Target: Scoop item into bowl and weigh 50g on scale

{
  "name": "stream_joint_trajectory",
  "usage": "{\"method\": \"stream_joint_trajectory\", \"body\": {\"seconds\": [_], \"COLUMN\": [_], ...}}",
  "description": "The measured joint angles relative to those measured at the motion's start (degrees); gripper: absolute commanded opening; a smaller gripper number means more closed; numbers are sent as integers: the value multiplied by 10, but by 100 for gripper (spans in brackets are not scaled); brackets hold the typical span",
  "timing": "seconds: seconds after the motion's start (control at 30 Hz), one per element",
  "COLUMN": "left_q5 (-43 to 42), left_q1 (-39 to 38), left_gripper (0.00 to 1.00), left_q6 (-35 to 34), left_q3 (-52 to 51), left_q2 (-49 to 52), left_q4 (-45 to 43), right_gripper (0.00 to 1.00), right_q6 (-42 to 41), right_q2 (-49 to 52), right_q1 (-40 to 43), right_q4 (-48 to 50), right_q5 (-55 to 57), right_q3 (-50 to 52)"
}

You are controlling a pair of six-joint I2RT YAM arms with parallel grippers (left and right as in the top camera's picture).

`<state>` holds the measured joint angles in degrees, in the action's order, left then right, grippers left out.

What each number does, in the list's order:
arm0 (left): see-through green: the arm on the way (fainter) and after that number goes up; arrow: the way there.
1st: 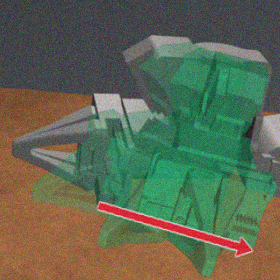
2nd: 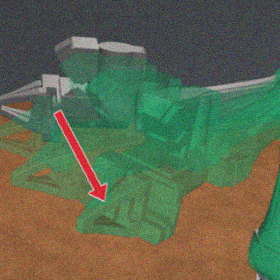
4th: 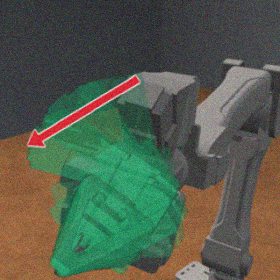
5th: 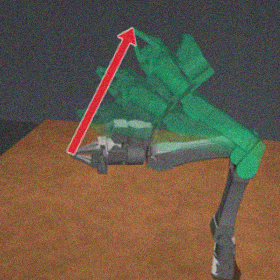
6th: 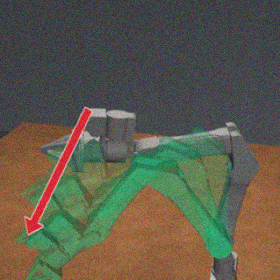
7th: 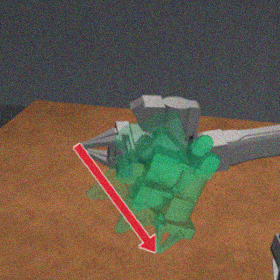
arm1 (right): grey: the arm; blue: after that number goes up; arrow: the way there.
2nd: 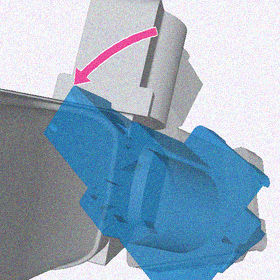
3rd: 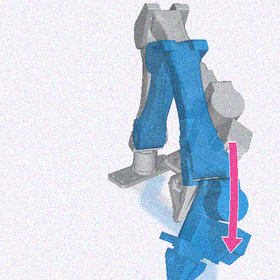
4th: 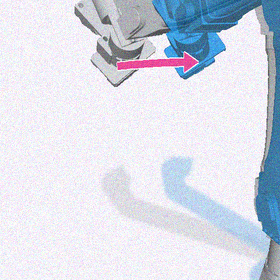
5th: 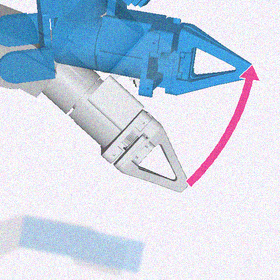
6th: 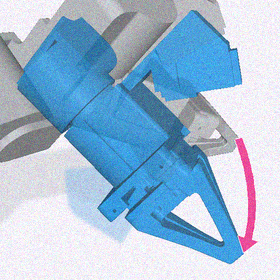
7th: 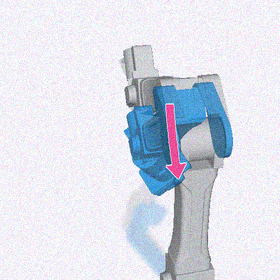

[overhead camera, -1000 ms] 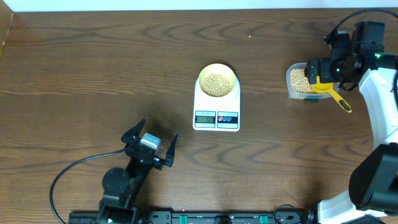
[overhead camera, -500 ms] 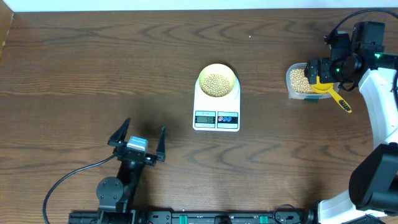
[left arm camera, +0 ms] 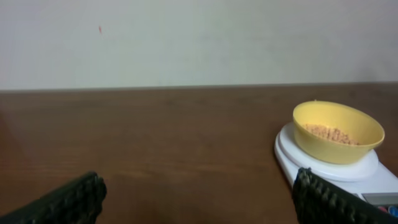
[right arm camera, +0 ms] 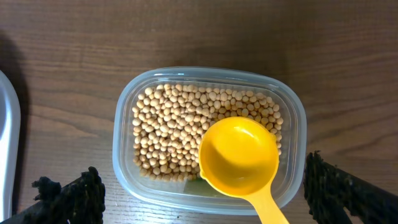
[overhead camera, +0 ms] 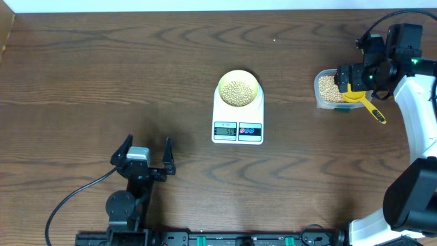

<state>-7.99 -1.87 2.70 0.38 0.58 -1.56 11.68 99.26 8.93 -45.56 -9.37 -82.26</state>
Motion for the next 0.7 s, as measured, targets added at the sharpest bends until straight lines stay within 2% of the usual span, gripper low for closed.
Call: {"method": "stream_joint_trajectory", "body": {"seconds": [0.7], "left_q5": [43], "left_q1": [13], "left_gripper": [97], "left_q6": [-29], "left_q3": [6], "left_q2": [0], "left_q4": [31], "right_gripper": [99], "right_q6": [0], "right_q2": [0], "right_q1": [0], "right_q4": [0], "right_q5": [0], "right_q3": [0]}}
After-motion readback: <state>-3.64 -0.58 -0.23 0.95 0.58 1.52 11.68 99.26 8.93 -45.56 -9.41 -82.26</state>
